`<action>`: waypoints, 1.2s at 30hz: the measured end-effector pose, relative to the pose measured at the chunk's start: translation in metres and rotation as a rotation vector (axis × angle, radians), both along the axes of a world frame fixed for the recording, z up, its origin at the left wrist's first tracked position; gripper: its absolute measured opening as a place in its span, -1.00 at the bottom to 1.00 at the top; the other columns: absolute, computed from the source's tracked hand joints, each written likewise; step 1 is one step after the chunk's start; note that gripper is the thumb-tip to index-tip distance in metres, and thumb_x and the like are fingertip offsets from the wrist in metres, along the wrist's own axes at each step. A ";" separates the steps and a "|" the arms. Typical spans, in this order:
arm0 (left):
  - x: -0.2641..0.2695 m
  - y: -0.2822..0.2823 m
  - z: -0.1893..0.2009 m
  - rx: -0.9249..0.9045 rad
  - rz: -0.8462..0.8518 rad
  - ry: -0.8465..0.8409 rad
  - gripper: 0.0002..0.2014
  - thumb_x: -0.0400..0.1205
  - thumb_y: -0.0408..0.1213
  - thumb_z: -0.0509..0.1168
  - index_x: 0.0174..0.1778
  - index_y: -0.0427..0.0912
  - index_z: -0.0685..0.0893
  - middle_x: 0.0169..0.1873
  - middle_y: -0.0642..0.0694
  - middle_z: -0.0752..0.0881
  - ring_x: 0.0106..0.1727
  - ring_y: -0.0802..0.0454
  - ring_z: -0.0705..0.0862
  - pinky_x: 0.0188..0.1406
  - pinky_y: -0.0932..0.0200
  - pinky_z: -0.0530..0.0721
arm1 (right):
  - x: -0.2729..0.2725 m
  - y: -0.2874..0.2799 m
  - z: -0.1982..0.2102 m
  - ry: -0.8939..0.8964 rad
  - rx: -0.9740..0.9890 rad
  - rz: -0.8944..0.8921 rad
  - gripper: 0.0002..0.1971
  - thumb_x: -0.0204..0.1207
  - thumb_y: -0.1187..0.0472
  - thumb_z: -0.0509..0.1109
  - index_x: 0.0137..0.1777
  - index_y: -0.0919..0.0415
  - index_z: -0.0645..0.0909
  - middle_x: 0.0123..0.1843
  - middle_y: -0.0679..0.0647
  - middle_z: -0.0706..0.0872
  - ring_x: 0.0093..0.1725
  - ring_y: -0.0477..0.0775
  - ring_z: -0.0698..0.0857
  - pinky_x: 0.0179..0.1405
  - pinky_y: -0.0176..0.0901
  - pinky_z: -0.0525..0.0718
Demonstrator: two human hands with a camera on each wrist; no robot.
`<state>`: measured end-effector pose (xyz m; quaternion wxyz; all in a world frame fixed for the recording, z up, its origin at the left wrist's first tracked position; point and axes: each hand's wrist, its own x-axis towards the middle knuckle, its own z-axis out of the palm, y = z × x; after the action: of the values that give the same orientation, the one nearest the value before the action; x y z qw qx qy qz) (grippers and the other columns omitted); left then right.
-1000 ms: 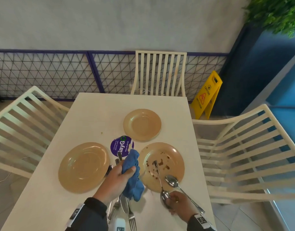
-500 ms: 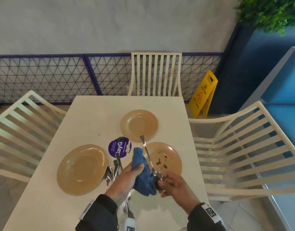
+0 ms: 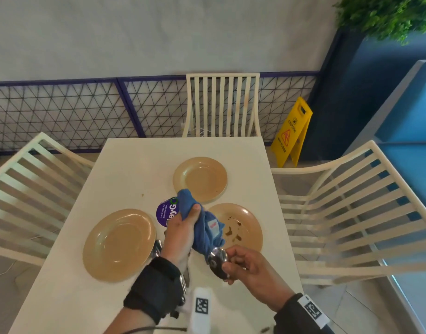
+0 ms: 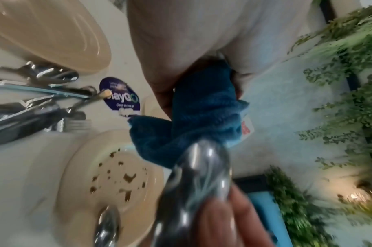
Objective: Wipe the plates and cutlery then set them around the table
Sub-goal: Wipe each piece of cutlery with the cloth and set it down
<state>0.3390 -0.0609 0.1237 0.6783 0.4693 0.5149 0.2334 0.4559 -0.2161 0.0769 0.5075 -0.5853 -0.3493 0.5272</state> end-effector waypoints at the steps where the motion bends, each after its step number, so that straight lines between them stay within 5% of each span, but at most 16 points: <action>1: 0.001 -0.008 -0.004 0.010 -0.038 0.002 -0.70 0.72 -0.08 0.36 -0.17 -0.20 0.86 -0.16 -0.25 0.88 -0.02 -0.31 0.86 0.13 -0.18 0.79 | 0.001 0.002 0.002 0.016 0.007 -0.008 -0.94 0.62 0.37 0.43 0.04 0.29 0.69 -0.21 0.10 0.78 -0.23 0.01 0.74 -0.16 -0.14 0.72; 5: -0.001 0.000 0.000 0.034 -0.057 -0.002 -0.70 0.69 -0.03 0.38 0.00 -0.23 0.81 -0.10 -0.22 0.88 0.03 -0.26 0.85 0.26 -0.24 0.74 | 0.008 -0.005 0.010 0.028 0.010 0.049 -0.90 0.62 0.34 0.43 0.08 0.35 0.67 -0.16 0.10 0.79 -0.20 0.04 0.74 -0.10 -0.09 0.74; 9: -0.004 0.021 0.011 0.013 0.104 -0.082 -0.73 0.73 -0.09 0.35 -0.14 -0.16 0.85 -0.13 -0.21 0.89 0.01 -0.23 0.85 0.28 -0.24 0.71 | 0.007 -0.007 0.017 0.007 0.001 0.060 -0.89 0.61 0.32 0.45 0.09 0.33 0.70 -0.17 0.11 0.80 -0.19 0.04 0.74 -0.10 -0.10 0.74; 13: 0.003 -0.017 0.005 0.025 -0.116 -0.078 -0.68 0.74 -0.11 0.31 0.16 -0.32 0.75 -0.05 -0.28 0.88 0.01 -0.25 0.87 0.15 -0.17 0.79 | 0.004 0.011 0.022 0.042 0.034 -0.045 -0.91 0.63 0.37 0.42 0.08 0.33 0.69 -0.17 0.15 0.81 -0.21 0.07 0.76 -0.12 -0.13 0.74; 17: -0.007 -0.018 -0.002 0.153 -0.262 0.015 -0.76 0.74 -0.11 0.32 0.11 -0.19 0.77 -0.09 -0.14 0.89 -0.08 -0.01 0.88 -0.09 0.13 0.82 | 0.007 0.016 0.019 0.070 -0.040 -0.069 -0.89 0.60 0.36 0.46 0.09 0.32 0.70 -0.16 0.19 0.81 -0.19 0.11 0.80 -0.09 -0.09 0.78; 23: -0.021 -0.012 -0.004 0.403 -0.631 0.181 -0.79 0.73 -0.08 0.34 -0.10 -0.12 0.73 -0.19 0.00 0.88 -0.09 0.07 0.85 0.14 -0.09 0.75 | 0.031 0.025 0.036 0.071 -0.035 -0.278 -0.85 0.64 0.17 0.42 0.12 0.14 0.77 -0.02 0.13 0.84 -0.11 0.10 0.76 -0.07 -0.05 0.76; 26: -0.020 -0.013 -0.003 0.421 -0.793 0.225 -0.74 0.70 -0.01 0.34 -0.17 -0.10 0.73 -0.23 -0.03 0.87 -0.16 0.03 0.83 0.03 -0.03 0.75 | 0.031 0.038 0.048 0.107 -0.004 -0.227 -0.74 0.70 0.01 0.30 0.20 0.07 0.76 0.07 0.16 0.80 -0.09 0.04 0.70 -0.04 0.01 0.67; 30: -0.016 -0.015 0.003 0.413 -0.836 0.243 -0.67 0.69 -0.06 0.38 -0.41 0.02 0.59 -0.52 0.10 0.64 -0.46 0.19 0.57 -0.35 0.29 0.50 | 0.028 0.054 0.052 0.106 -0.010 -0.235 -0.76 0.72 0.12 0.30 0.01 0.15 0.80 -0.09 0.18 0.80 -0.08 0.11 0.71 -0.14 -0.05 0.62; 36: -0.025 -0.016 0.007 0.286 -0.848 0.188 -0.85 0.63 -0.09 0.46 -0.14 -0.08 0.71 -0.34 0.05 0.76 -0.30 0.16 0.71 -0.21 0.26 0.63 | 0.048 0.063 0.056 0.184 -0.042 -0.482 -0.77 0.72 0.30 0.29 -0.06 0.33 0.76 -0.32 0.15 0.62 -0.37 -0.01 0.56 -0.37 -0.23 0.59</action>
<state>0.3135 -0.0769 0.1312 0.5929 0.7466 0.2992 -0.0399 0.5044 -0.1527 0.1327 0.6358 -0.6115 -0.1411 0.4494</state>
